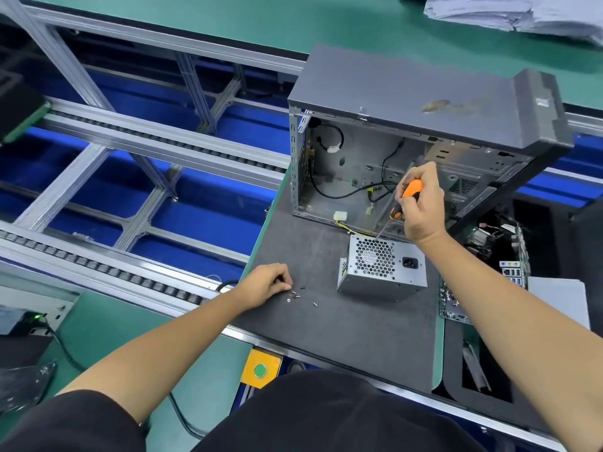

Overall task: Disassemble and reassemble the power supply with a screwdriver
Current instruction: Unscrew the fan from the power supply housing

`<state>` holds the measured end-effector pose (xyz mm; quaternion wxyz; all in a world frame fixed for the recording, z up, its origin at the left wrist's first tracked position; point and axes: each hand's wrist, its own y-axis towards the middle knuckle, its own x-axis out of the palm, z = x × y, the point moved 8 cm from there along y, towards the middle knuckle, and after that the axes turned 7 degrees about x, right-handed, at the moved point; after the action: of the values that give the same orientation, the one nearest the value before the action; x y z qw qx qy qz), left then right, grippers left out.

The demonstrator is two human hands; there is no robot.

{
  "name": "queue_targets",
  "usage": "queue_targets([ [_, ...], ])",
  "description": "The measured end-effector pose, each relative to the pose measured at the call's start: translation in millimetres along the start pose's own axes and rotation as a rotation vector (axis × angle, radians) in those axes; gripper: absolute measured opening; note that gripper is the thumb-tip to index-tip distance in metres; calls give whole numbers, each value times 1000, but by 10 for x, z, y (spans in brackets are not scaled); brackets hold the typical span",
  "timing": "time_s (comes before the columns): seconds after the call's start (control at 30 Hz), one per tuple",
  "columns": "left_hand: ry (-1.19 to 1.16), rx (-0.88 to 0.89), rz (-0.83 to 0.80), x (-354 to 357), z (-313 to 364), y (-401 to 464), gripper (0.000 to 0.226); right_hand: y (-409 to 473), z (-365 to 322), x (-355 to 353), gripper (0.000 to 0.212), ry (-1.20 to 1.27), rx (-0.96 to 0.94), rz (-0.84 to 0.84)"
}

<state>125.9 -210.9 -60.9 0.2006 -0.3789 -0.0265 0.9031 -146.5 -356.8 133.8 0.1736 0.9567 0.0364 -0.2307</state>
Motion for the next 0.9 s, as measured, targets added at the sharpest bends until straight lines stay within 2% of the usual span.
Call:
queue_targets([
  [0.07,0,7,19,-30,9,-5,6,-8,-21,-4,28,1,-2,6],
  [0.27,59,46,-87,87,28,-44,3,-14,-38,7,34,13,-3,13],
  [0.4,43,49,-58,87,53,-26,7,-16,-43,-15,38,34,-13,26],
  [0.7,-338,-6,240,-557,351,302,6,26,-178,-201,46,169,-30,78],
  [0.9,-476,78,198,-647,952,642,10,29,-289,-394,51,287,2,121],
])
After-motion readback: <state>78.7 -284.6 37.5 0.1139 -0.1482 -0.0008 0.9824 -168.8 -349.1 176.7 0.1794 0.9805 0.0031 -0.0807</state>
